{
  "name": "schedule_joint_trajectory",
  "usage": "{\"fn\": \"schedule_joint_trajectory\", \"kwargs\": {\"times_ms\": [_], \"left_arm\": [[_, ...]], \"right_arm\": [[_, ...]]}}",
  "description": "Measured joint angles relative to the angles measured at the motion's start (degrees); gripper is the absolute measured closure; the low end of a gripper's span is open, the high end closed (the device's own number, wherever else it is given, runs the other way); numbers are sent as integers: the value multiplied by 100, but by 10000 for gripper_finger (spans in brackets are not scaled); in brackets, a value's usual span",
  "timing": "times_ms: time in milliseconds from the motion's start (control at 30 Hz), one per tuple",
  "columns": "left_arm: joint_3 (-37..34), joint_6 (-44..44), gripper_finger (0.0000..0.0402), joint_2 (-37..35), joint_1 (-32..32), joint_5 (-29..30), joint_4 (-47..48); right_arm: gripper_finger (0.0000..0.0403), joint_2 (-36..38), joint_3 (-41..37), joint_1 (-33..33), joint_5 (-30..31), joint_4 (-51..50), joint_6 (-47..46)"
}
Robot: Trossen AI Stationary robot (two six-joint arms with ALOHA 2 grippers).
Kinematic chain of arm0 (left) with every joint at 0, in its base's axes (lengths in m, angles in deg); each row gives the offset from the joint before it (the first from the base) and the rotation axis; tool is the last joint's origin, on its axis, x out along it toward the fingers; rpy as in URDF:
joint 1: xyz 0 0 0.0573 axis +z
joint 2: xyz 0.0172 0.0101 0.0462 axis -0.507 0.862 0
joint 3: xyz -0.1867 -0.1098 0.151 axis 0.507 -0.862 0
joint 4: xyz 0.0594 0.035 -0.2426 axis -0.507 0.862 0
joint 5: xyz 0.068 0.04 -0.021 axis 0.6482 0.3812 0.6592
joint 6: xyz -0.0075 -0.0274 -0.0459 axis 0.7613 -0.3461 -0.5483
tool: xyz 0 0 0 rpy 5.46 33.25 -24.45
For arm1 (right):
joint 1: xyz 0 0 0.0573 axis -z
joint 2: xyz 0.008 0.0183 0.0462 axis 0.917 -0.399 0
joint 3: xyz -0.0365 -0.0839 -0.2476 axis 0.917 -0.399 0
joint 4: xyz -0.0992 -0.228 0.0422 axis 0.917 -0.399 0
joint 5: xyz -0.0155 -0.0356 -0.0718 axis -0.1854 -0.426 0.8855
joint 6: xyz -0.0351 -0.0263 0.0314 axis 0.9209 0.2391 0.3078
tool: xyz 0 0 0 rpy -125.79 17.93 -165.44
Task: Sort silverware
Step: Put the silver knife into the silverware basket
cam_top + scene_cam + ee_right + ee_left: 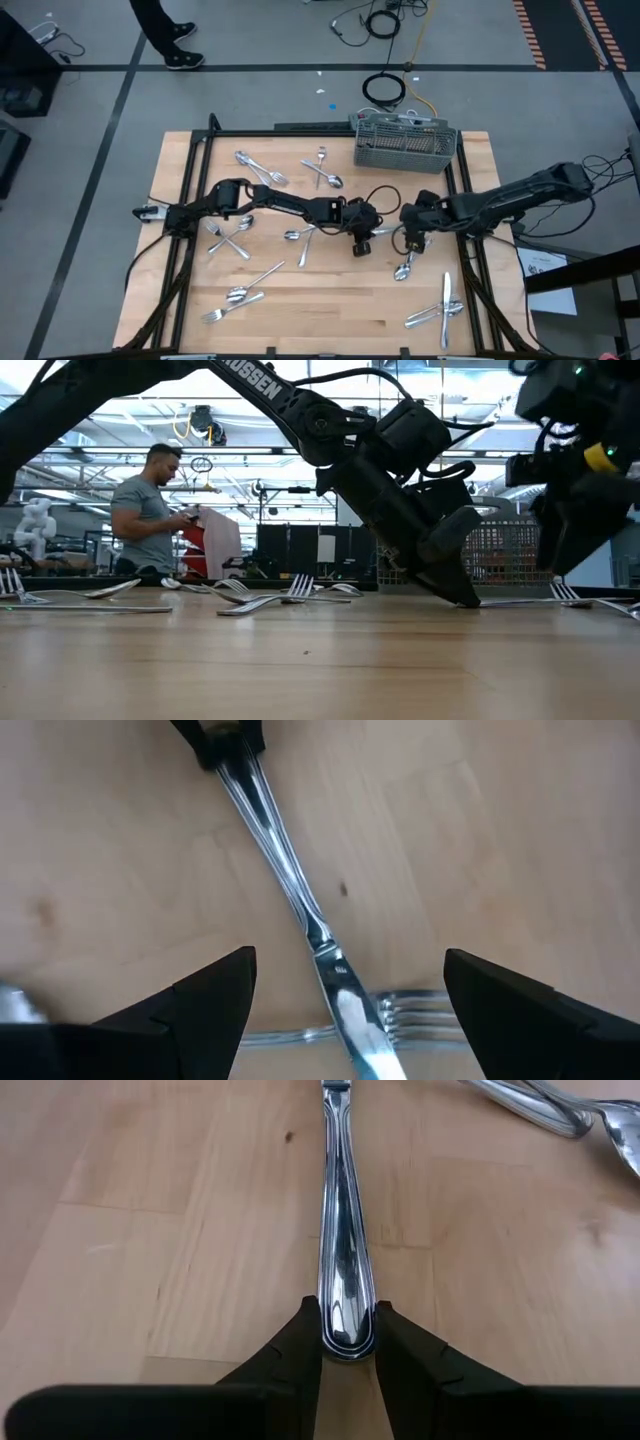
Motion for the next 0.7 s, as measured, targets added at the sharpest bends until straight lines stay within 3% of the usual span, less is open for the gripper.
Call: {"fn": "schedule_joint_trajectory", "kwargs": {"times_ms": [333, 700], "left_arm": [[0, 23, 312, 0, -9, 53, 2], [0, 31, 312, 0, -9, 105, -17]], "right_arm": [[90, -930, 0, 241, -17, 429, 719], [99, -1559, 34, 442, -552, 745, 1109]]}}
